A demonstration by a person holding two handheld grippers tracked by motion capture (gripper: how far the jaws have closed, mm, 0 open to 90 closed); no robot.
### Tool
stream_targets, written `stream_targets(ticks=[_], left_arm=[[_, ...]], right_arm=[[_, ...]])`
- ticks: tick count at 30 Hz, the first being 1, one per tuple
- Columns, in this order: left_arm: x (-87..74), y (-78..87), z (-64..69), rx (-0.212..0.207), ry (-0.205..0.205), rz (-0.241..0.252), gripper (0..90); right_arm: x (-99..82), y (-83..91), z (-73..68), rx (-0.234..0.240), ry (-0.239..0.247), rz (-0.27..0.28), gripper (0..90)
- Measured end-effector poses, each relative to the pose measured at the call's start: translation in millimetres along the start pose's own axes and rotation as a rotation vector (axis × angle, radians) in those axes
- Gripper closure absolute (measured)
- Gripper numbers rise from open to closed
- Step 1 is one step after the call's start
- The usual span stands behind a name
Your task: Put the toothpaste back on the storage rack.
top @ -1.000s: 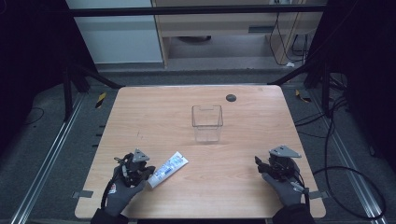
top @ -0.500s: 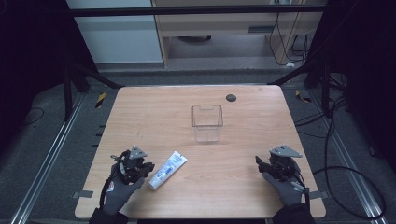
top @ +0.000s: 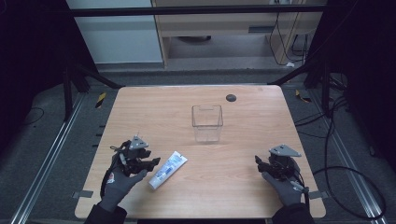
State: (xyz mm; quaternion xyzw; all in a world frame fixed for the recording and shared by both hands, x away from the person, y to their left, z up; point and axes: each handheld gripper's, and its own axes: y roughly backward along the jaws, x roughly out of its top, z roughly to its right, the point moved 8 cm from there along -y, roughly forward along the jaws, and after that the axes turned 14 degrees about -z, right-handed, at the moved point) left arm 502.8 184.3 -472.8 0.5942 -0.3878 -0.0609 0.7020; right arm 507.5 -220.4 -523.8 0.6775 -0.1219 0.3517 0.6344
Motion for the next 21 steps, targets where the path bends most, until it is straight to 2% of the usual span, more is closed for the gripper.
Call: stream_targets(ticks=[3,6,11,12,13,21], left_arm=[[6.8,-0.5,3.7,-0.009,-0.012,-0.007,45.8],[18.6,-3.6,9.5,-0.011,-0.041,-0.023,44.2],[25.3,-9.9,15.3,-0.020,-0.062,-0.051,42.8],[27.0,-13.7,18.1,-0.017,-0.077,-0.070,42.4],[27.0,-13.7,18.1,-0.017,-0.077,-0.070,41.4],[29.8,-39.9,21.9,-0.016,-0.085,-0.163,36.4]], right_arm=[[0.0,0.5,1.1,-0.005,0.003,0.003,35.4],[0.2,1.1,1.7,-0.001,-0.004,0.002,35.5],[0.2,0.9,1.8,0.000,-0.004,0.000,35.5],[0.2,0.8,1.8,0.001,-0.001,0.000,35.4],[0.2,0.8,1.8,0.001,-0.001,0.000,35.4],[0.1,0.2,1.5,0.001,0.002,-0.005,35.3]])
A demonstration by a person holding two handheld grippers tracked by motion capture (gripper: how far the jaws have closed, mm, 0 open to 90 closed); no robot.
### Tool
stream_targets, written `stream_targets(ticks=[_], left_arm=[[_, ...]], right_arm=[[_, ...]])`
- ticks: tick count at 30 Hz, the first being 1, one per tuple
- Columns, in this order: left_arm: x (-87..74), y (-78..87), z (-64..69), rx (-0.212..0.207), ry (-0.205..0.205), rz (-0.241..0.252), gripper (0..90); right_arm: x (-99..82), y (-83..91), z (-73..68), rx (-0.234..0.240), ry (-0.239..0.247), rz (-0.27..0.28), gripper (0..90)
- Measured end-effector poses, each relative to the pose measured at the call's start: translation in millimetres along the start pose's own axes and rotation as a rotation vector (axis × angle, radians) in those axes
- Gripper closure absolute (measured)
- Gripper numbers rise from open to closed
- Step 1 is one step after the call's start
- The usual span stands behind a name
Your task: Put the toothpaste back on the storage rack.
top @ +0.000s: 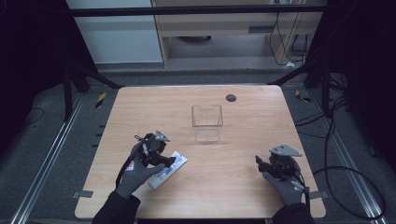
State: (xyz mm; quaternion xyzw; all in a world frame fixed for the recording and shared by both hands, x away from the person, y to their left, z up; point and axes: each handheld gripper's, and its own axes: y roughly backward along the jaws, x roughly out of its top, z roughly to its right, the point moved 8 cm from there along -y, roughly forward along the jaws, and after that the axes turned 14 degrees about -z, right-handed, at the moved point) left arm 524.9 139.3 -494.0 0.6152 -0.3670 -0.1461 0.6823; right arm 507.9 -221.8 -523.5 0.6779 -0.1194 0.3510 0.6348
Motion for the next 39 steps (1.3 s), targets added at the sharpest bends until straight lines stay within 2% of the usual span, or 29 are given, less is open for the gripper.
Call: stream_targets(ticks=[4,8,12,18,39], left_arm=[[2.2,-8.2,3.1,-0.017,-0.007,-0.031,35.8],[3.2,-16.5,5.0,-0.021,-0.020,-0.061,35.5],[3.1,-24.4,4.9,-0.007,-0.025,-0.086,35.0],[1.5,-32.7,5.2,-0.022,-0.028,-0.123,34.5],[-2.1,-51.9,5.7,-0.039,-0.015,-0.187,34.8]], right_arm=[[0.1,-0.5,-0.6,0.005,-0.002,-0.004,35.3],[-0.3,-1.2,-0.6,0.003,0.006,-0.006,35.3],[-0.9,-2.0,-1.5,0.010,0.003,-0.015,35.4],[-1.0,-3.3,-1.8,0.009,0.009,-0.017,35.5],[-2.0,-4.6,-2.5,0.015,0.005,-0.031,35.4]])
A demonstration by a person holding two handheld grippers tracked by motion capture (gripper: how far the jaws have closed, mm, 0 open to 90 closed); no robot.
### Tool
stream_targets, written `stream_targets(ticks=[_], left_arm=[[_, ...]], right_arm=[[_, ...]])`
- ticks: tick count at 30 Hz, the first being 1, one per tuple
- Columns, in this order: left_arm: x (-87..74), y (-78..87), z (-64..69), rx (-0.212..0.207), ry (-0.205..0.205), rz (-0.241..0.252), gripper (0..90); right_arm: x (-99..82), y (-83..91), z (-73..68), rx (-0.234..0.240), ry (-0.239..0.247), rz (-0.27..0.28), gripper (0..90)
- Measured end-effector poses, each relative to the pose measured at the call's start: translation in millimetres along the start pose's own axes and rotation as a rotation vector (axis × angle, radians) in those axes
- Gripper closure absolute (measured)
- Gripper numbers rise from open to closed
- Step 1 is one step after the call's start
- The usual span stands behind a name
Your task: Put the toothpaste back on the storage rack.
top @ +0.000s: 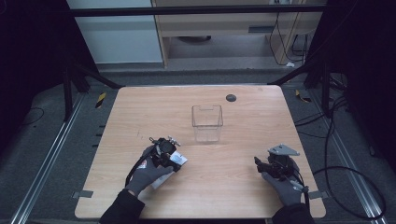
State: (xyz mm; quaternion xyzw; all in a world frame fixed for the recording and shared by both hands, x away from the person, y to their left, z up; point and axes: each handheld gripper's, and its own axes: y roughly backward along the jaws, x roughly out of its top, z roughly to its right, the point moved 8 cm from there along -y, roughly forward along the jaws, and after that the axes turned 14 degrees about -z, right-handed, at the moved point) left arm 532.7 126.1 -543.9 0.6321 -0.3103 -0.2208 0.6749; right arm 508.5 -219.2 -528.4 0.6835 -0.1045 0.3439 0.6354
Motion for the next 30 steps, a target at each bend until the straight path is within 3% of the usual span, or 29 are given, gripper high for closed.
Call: stream_targets(ticks=[16,21,30], left_arm=[[-1.0,-0.8,4.7,0.016,0.003,-0.023,39.7],[-4.4,4.4,7.7,0.029,-0.013,-0.031,46.7],[-9.5,14.9,9.6,0.007,-0.011,-0.024,62.5]], right_arm=[[-0.1,0.2,0.6,0.000,0.001,-0.002,35.4],[-0.3,0.6,1.5,0.000,-0.004,-0.002,35.4],[-0.4,0.6,1.7,0.000,-0.002,-0.003,35.3]])
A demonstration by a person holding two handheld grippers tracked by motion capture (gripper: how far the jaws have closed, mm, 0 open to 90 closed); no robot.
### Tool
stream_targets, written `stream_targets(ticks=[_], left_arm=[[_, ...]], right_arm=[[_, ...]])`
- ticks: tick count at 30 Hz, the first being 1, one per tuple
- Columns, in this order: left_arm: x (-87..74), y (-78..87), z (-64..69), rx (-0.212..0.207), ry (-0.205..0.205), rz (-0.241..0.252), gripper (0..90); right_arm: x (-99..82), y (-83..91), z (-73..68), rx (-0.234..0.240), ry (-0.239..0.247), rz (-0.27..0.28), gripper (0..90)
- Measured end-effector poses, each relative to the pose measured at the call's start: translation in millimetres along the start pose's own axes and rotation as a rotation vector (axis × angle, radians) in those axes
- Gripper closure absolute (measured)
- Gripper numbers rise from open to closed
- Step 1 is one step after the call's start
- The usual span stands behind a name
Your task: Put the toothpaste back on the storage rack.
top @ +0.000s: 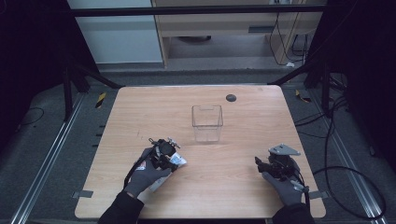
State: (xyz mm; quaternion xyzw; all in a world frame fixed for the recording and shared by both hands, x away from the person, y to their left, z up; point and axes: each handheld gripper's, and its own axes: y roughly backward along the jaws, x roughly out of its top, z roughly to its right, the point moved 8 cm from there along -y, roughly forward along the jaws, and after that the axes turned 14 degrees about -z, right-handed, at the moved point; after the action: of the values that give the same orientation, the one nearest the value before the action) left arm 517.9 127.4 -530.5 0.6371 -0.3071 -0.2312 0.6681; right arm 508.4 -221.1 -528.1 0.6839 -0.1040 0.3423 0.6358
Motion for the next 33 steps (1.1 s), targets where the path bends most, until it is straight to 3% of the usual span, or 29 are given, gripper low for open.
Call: stream_targets(ticks=[9,22,23,26,33], left_arm=[[-6.8,11.1,0.8,-0.029,-0.007,0.014,68.1],[-3.6,60.2,-5.2,0.014,0.039,0.241,69.3],[-3.6,60.2,-5.2,0.014,0.039,0.241,69.4],[-0.3,74.0,-7.3,0.025,0.058,0.316,69.4],[0.9,97.9,-20.5,0.055,0.091,0.419,69.4]], right_arm=[[-0.5,-0.2,0.9,0.002,-0.003,-0.004,35.3],[-0.3,0.0,1.6,-0.002,-0.005,0.001,35.3],[-0.3,0.0,1.6,-0.002,-0.005,0.001,35.3],[0.2,0.6,2.0,-0.007,-0.005,0.006,35.1],[0.2,0.5,2.1,-0.014,-0.009,0.009,35.1]])
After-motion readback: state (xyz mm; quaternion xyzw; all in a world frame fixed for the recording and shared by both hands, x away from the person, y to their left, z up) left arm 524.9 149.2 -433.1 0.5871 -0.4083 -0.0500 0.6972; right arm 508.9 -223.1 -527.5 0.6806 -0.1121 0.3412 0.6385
